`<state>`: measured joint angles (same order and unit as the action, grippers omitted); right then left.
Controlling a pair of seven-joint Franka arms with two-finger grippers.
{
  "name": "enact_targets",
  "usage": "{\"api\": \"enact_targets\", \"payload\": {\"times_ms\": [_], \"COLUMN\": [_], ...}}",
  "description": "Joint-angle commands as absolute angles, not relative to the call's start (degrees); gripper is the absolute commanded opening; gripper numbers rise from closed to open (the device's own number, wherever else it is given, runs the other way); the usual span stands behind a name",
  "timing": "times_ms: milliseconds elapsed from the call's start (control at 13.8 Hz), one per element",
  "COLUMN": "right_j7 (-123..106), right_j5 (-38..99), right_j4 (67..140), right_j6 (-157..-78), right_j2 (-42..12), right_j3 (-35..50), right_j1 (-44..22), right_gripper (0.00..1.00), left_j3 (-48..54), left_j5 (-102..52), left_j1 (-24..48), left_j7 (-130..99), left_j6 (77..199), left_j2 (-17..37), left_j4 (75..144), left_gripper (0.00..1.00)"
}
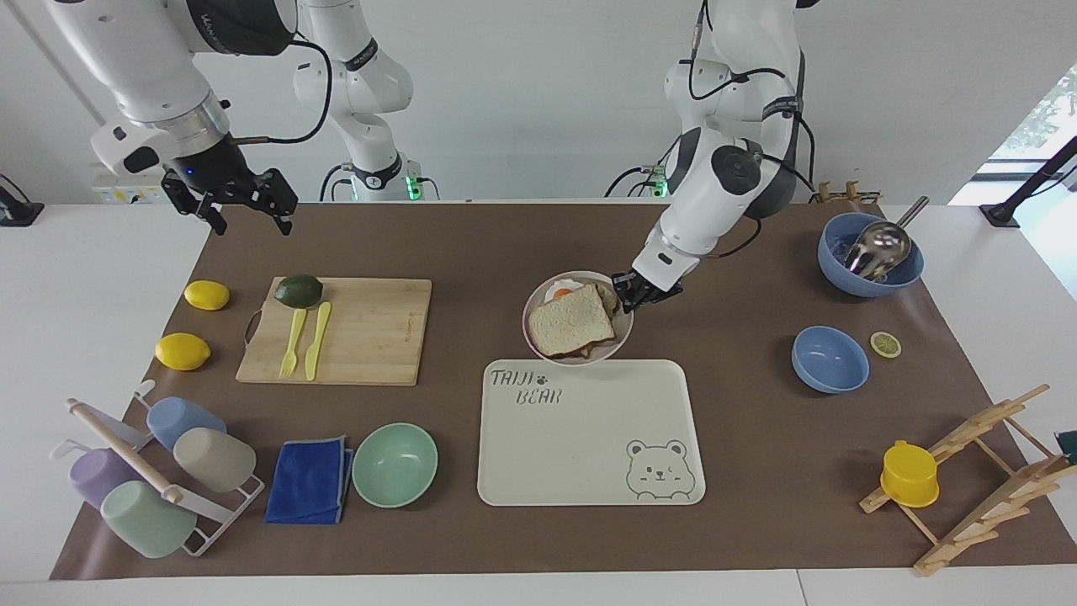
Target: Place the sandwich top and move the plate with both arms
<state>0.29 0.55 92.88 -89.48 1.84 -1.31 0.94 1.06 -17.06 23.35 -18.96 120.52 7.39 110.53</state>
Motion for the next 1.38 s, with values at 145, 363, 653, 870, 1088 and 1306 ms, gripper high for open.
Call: {"api": "enact_targets", "payload": {"times_ms": [145, 363, 653, 870, 1088, 1306], "right_j7": [-1.2, -1.2, -1.3, -1.3, -1.2, -1.3], "right_j5": [0.1, 0.1, 0.1, 0.1, 0.1, 0.1], "right_j4": [92.2, 92.2, 92.2, 92.2, 92.2, 92.2], "right_j6": [-87.9, -87.9, -87.8, -87.7, -87.6, -87.6], "right_j2": [1.8, 1.8, 1.8, 1.8, 1.8, 1.8], "right_j3": [-1.1, -1.1, -1.1, -1.1, -1.1, -1.1], "right_j1": [1.1, 1.0, 1.1, 1.0, 1.0, 1.0], "right_gripper": [1.00, 1.00, 1.00, 1.00, 1.00, 1.00], "left_j3": [1.4, 1.5, 1.4, 1.4, 1.4, 1.4], "left_j5": [-19.7, -20.4, -20.7, -20.7, -20.9, -20.9], "left_j1": [18.8, 16.6, 17.1, 17.5, 18.7, 18.7], "left_j7": [-17.4, -17.4, -17.4, -16.0, -15.4, -12.8], "left_j6": [117.6, 115.6, 119.2, 123.2, 125.2, 125.9], "left_j2": [17.9, 26.7, 35.1, 35.4, 34.5, 33.4], "left_j4": [95.5, 85.5, 78.9, 80.7, 84.1, 86.8], "left_gripper": [0.00, 0.00, 0.00, 0.00, 0.00, 0.00]}}
